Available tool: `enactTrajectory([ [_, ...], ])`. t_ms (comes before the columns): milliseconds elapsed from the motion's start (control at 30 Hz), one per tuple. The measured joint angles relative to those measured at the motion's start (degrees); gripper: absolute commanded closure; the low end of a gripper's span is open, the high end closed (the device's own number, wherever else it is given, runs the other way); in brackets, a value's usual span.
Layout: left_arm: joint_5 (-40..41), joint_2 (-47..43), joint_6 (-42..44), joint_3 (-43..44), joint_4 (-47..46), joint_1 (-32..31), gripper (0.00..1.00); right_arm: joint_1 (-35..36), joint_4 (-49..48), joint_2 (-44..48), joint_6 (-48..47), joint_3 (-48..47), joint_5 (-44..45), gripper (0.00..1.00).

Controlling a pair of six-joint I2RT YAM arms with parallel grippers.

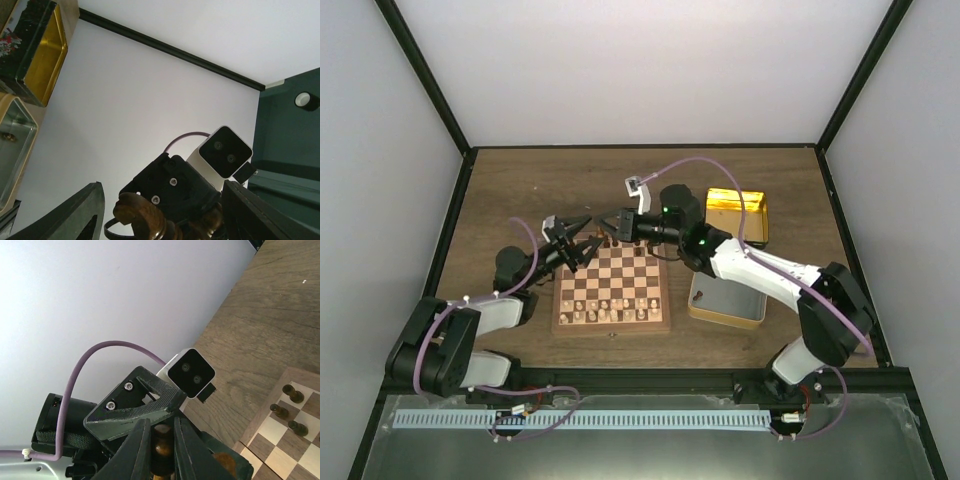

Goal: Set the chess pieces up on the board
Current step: Pick up the chess piece from the storage box.

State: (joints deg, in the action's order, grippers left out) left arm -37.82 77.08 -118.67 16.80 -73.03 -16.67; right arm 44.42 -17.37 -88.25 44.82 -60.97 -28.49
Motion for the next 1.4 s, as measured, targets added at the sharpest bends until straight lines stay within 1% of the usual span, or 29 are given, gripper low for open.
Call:
enactTrajectory([
  [267, -0.2, 0.0, 0.0, 0.7, 0.2, -0.2, 0.48, 1.0, -0.6, -1.4, -0.2, -0.3, -0.9, 0.95],
  [467, 0.0, -0.1, 0.0, 0.7, 0.4, -0.2, 0.62, 1.1, -0.8, -1.4, -0.3, -0.3, -0.9, 0.95],
  [633, 0.2, -0.1, 0.0, 0.7, 0.8, -0.2, 0.69, 1.1, -1.0, -1.4, -0.3, -0.3, -0.9, 0.95],
  [800, 0.3, -0.2, 0.0, 0.7, 1.3, -0.2, 0.82, 1.1, -1.0, -1.4, -0.4, -0.3, -0.9, 0.95],
  [900, 0.3, -0.4, 0.0, 0.7, 1.5, -0.2, 0.88, 1.1, -1.0, -1.4, -0.5, -0.3, -0.8, 0.95],
  [1000, 0.5, -0.4, 0.0, 0.7, 1.6, -0.2, 0.92, 1.1, -0.9, -1.2, -0.5, -0.3, -0.3, 0.95],
  [1067, 0.5, -0.5, 0.0, 0.9, 2.0, -0.2, 0.93, 1.1, -0.8, -1.0, -0.8, -0.3, 0.2, 0.95],
  [1167, 0.6, -2.2, 1.1, 1.8, 6.1, -0.2, 0.92, 1.1, -0.2, 0.1, -1.6, 0.1, 1.6, 0.95],
  [1233, 0.8, -4.3, 4.7, 3.1, 11.2, -0.2, 0.92, 1.1, 0.4, 1.4, -2.6, 0.9, 3.5, 0.94],
  [1333, 2.1, -8.0, 13.6, 5.7, 22.3, 0.3, 0.92, 1.2, 0.9, 3.6, -4.5, 3.2, 7.1, 0.95],
  [1400, 4.2, -10.2, 21.1, 7.2, 30.4, 0.7, 0.92, 1.2, 1.2, 4.5, -6.0, 5.2, 9.9, 0.95],
])
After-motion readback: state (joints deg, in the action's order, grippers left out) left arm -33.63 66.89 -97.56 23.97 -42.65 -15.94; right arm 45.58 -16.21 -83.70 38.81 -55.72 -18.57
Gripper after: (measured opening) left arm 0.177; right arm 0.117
